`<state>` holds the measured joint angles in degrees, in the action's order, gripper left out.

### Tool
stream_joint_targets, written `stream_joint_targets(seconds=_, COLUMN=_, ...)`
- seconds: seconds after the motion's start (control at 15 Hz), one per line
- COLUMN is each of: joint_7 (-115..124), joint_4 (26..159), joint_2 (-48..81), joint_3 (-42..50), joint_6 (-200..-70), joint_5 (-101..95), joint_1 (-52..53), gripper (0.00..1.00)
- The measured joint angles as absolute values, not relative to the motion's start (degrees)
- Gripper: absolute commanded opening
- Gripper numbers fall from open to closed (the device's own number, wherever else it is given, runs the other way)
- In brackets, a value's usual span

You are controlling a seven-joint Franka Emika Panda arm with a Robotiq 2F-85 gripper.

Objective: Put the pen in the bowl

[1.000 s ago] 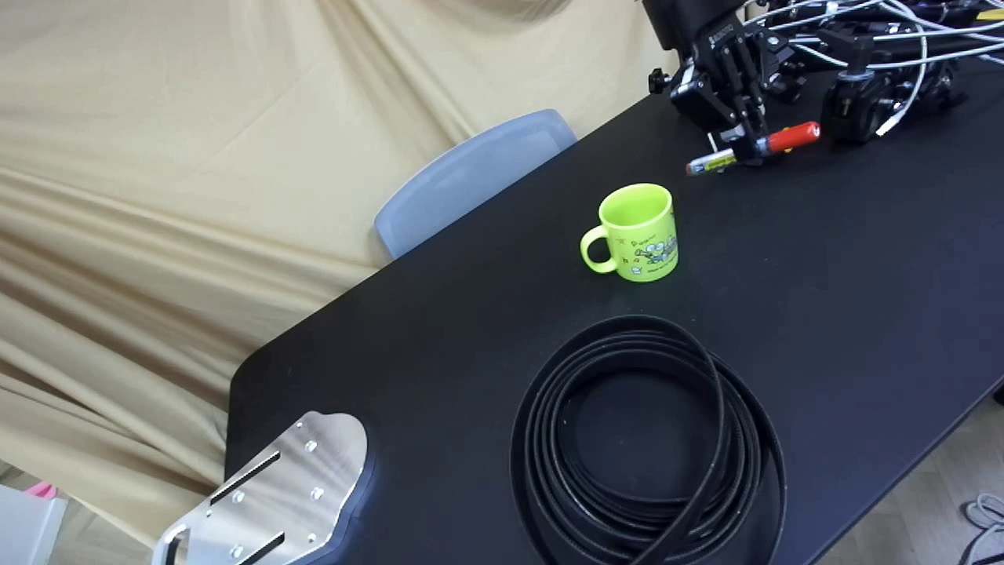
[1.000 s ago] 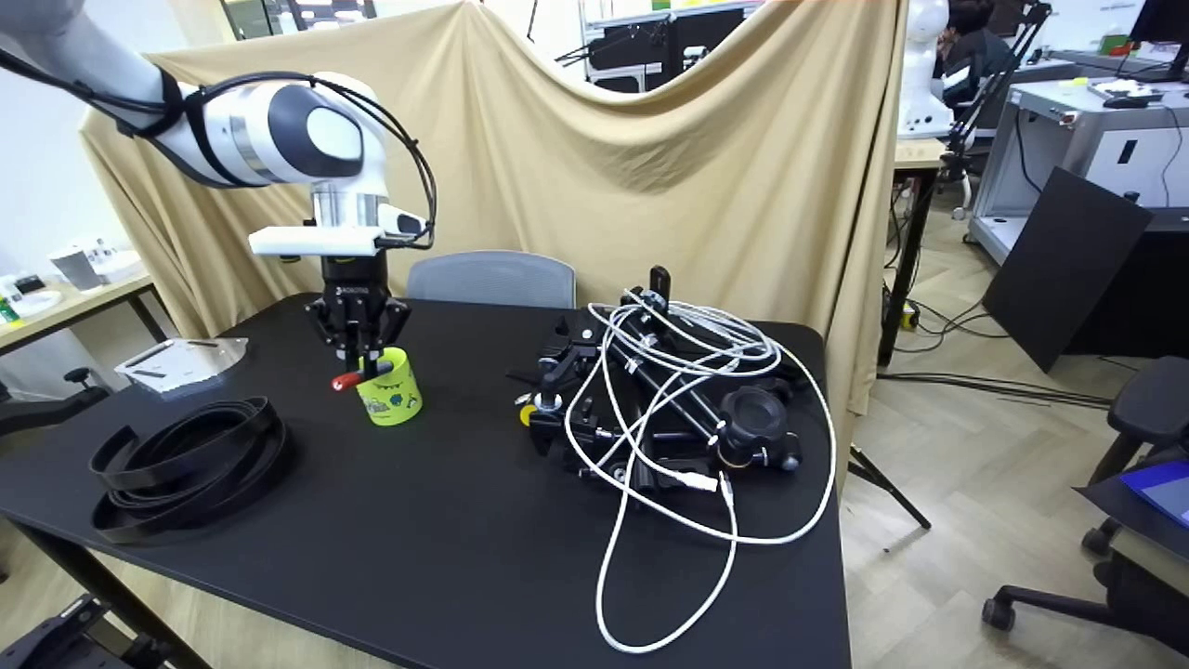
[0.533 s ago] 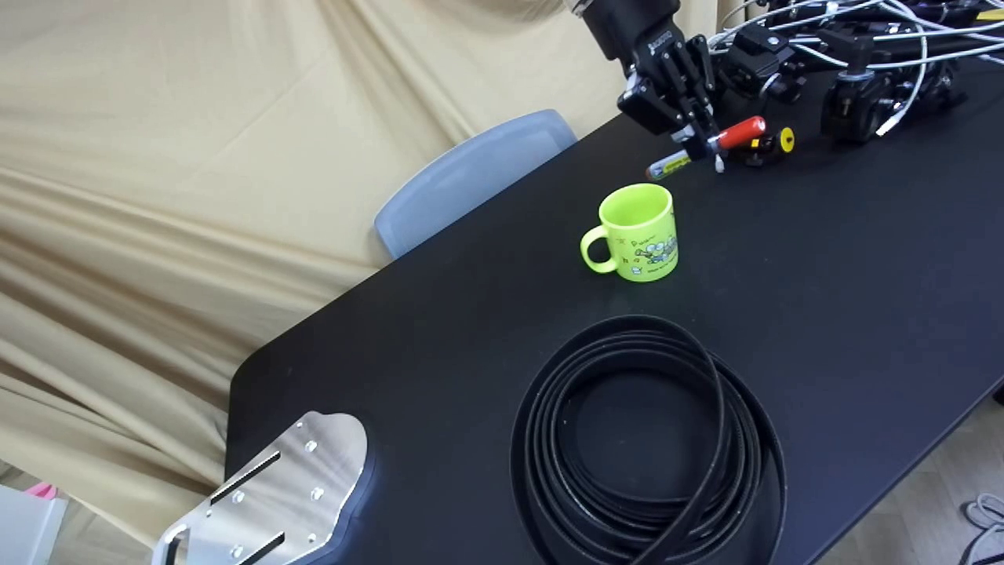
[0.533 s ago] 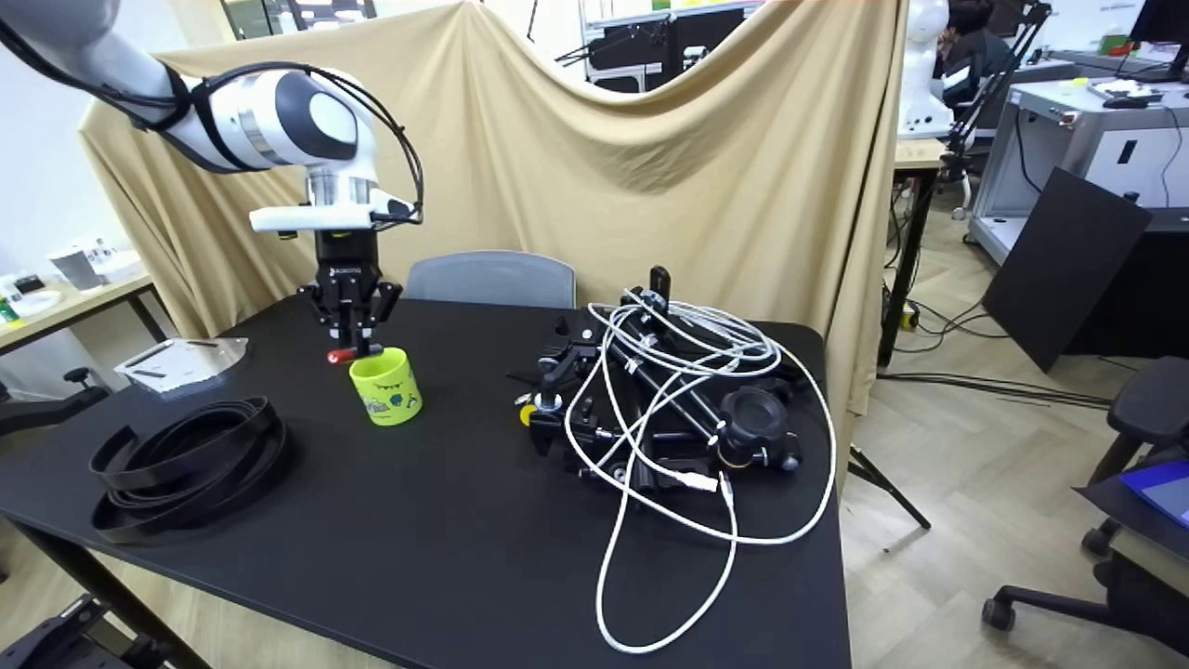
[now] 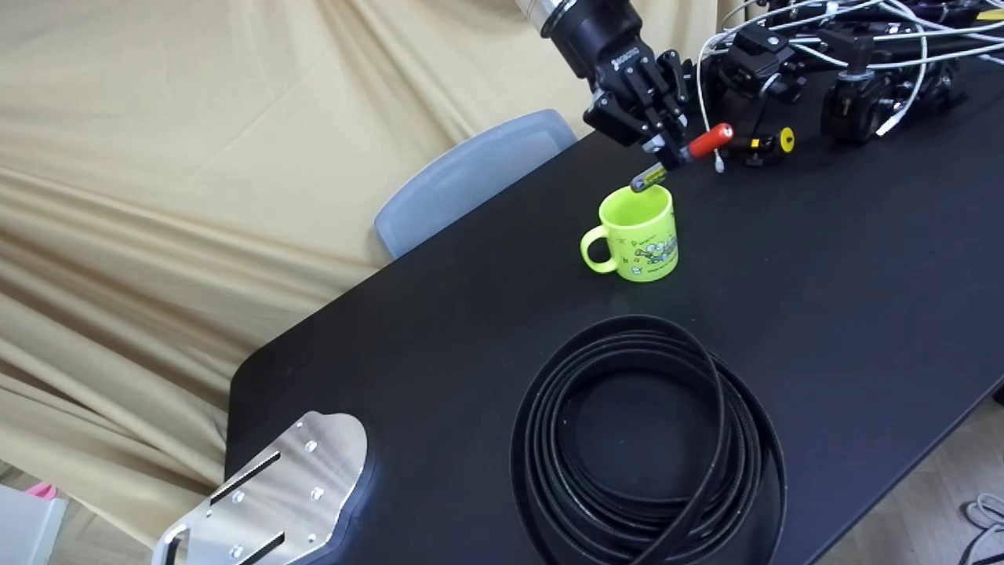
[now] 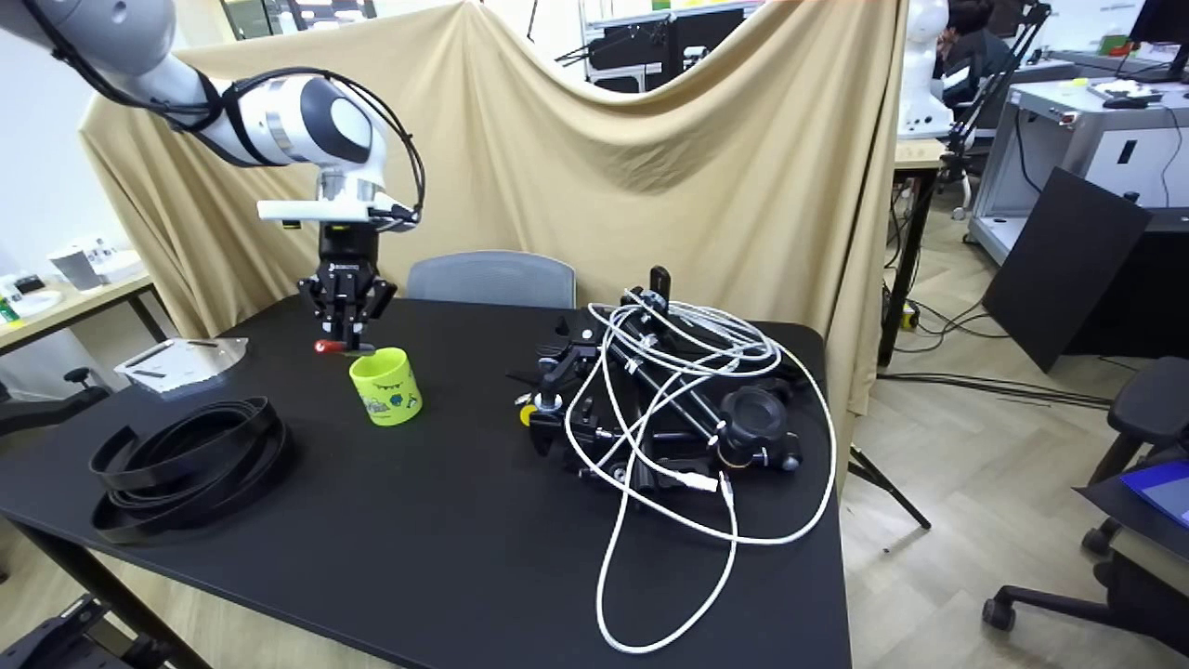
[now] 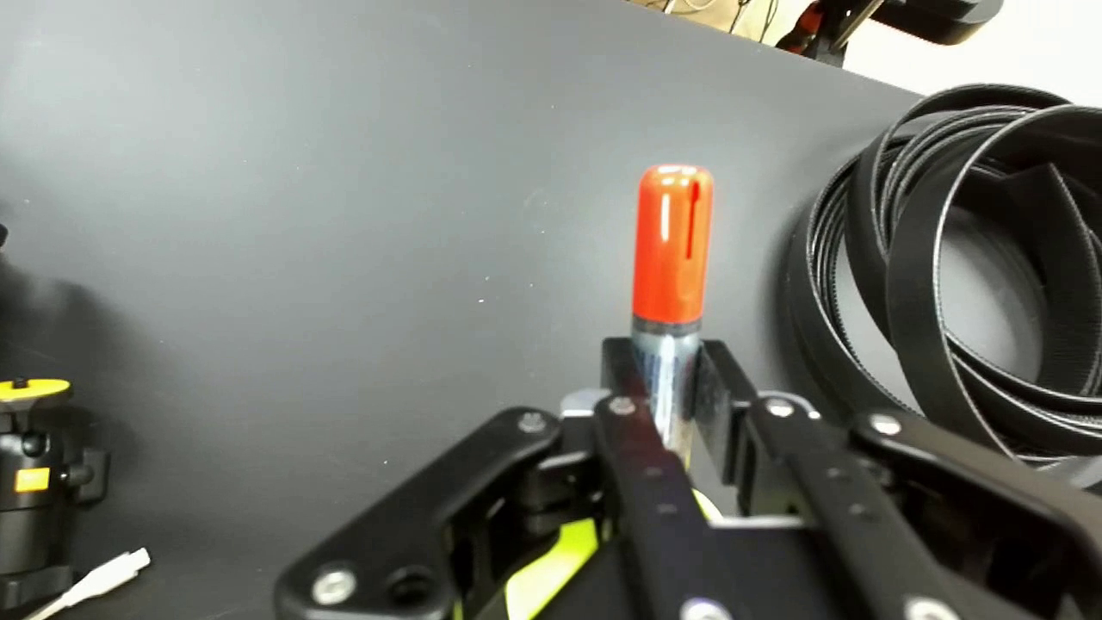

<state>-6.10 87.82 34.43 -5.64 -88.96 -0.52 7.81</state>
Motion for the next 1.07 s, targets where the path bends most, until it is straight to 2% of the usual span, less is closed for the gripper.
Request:
stream_joint_targets(seconds=0.53, joint_7=-4.4, joint_4=79.8, joint_2=42.2, joint_3=-5.4, joint_6=-85.4, joint_5=1.1, joint_1=7.8, gripper=0.05)
stream_joint_targets(seconds=0.6, joint_7=-4.4, joint_4=79.0, joint_2=43.0, joint_3=-5.4, joint_6=-85.2, joint_5=1.1, joint_1=7.8, gripper=0.23)
stream_joint_targets(seconds=0.67, joint_7=-4.4, joint_4=78.2, joint_2=43.8, joint_3=-5.4, joint_6=-85.1, joint_5=1.2, joint_1=7.8, gripper=0.47)
stream_joint_targets(seconds=0.8, joint_7=-4.3, joint_4=76.9, joint_2=45.0, joint_3=-5.4, joint_6=-85.0, joint_5=1.4, joint_1=7.8, gripper=0.5)
stream_joint_targets(seconds=1.07, joint_7=-4.3, joint_4=74.6, joint_2=46.4, joint_3=-5.4, joint_6=-84.7, joint_5=2.1, joint_1=7.8, gripper=0.77)
